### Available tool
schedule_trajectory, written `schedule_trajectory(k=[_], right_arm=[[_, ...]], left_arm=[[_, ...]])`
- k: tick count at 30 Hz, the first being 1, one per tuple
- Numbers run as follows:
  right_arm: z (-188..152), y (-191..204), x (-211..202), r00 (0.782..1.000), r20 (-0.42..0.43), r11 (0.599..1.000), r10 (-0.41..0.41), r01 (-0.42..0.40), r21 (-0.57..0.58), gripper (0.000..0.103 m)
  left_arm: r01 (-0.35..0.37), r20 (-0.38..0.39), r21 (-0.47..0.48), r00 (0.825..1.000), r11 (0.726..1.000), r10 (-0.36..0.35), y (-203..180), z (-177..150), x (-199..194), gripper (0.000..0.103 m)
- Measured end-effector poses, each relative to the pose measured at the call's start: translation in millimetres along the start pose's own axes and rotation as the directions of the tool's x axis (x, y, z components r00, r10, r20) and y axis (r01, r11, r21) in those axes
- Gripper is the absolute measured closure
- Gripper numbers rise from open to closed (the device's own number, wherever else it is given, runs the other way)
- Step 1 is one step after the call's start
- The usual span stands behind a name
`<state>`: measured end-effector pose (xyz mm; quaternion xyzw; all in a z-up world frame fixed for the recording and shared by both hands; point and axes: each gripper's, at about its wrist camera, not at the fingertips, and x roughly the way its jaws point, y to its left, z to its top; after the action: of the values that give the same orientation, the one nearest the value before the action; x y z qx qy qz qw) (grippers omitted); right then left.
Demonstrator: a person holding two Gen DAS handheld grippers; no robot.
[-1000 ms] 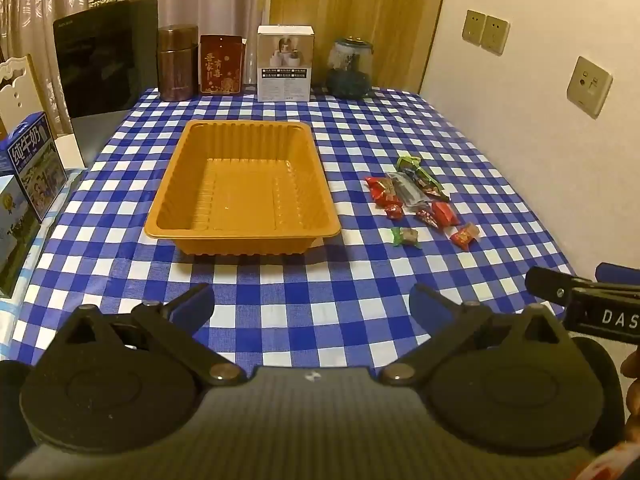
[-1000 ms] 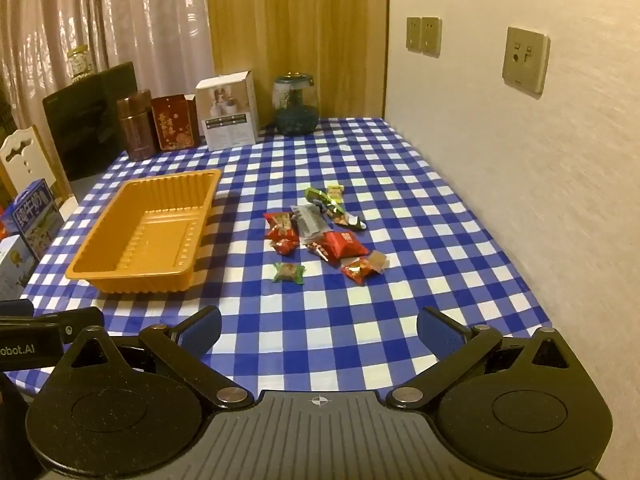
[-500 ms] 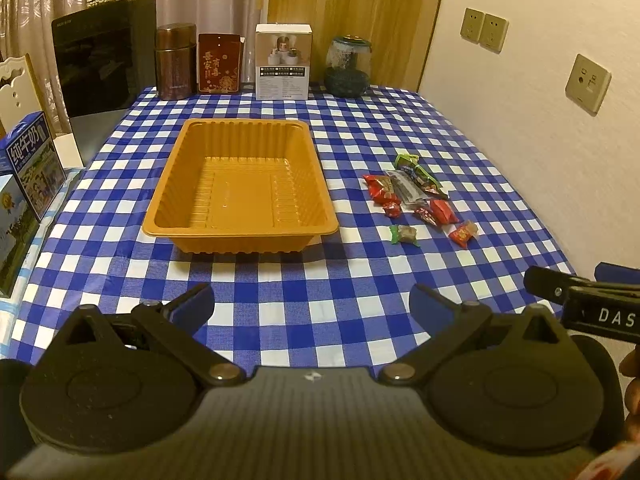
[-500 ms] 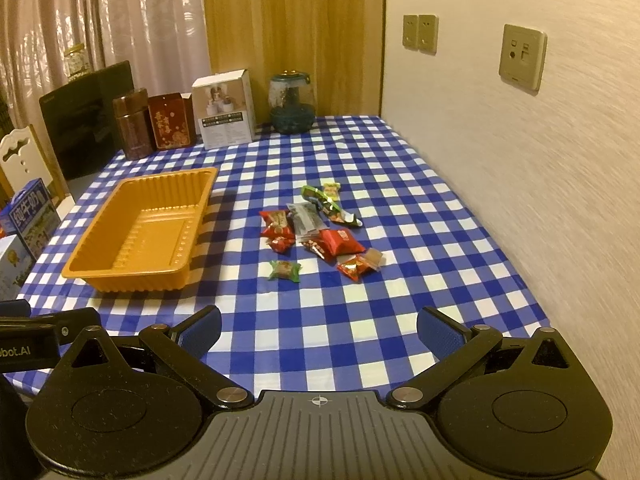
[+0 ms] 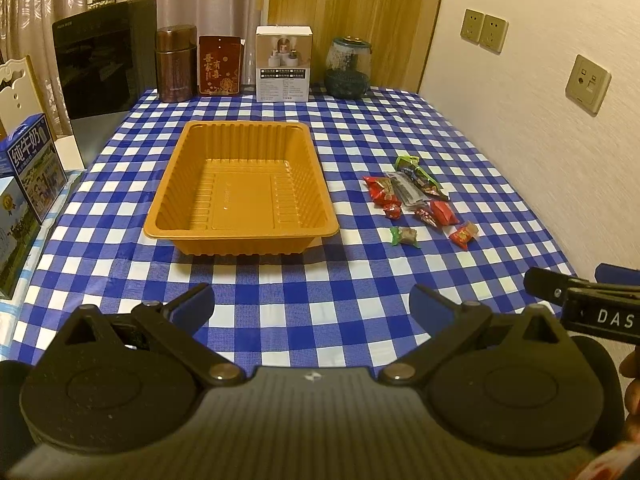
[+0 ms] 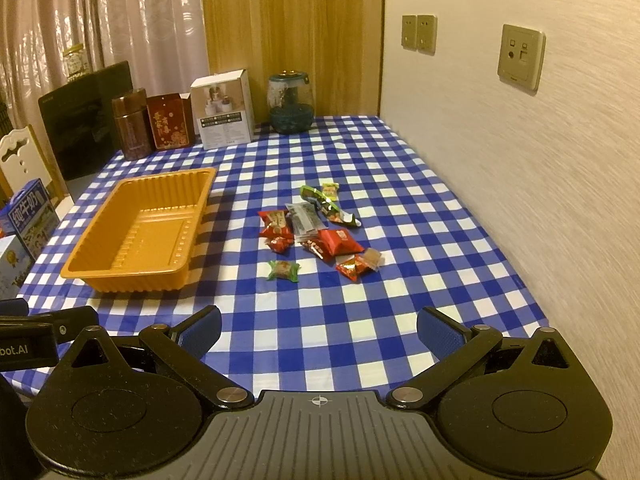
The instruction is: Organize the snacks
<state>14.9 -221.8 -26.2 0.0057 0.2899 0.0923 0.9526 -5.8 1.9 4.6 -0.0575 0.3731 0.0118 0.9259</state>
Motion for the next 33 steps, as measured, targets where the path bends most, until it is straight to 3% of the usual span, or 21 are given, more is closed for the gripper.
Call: schedule_trajectory(k=[33], right_arm=[[0.9, -2.0, -0.2, 1.000, 0.003, 1.000, -0.003, 0.003, 0.000, 0.000]], left_arm=[[0.000, 0.001, 0.003, 1.000, 1.000, 0.000, 0.4, 2.1, 0.0, 0.000]])
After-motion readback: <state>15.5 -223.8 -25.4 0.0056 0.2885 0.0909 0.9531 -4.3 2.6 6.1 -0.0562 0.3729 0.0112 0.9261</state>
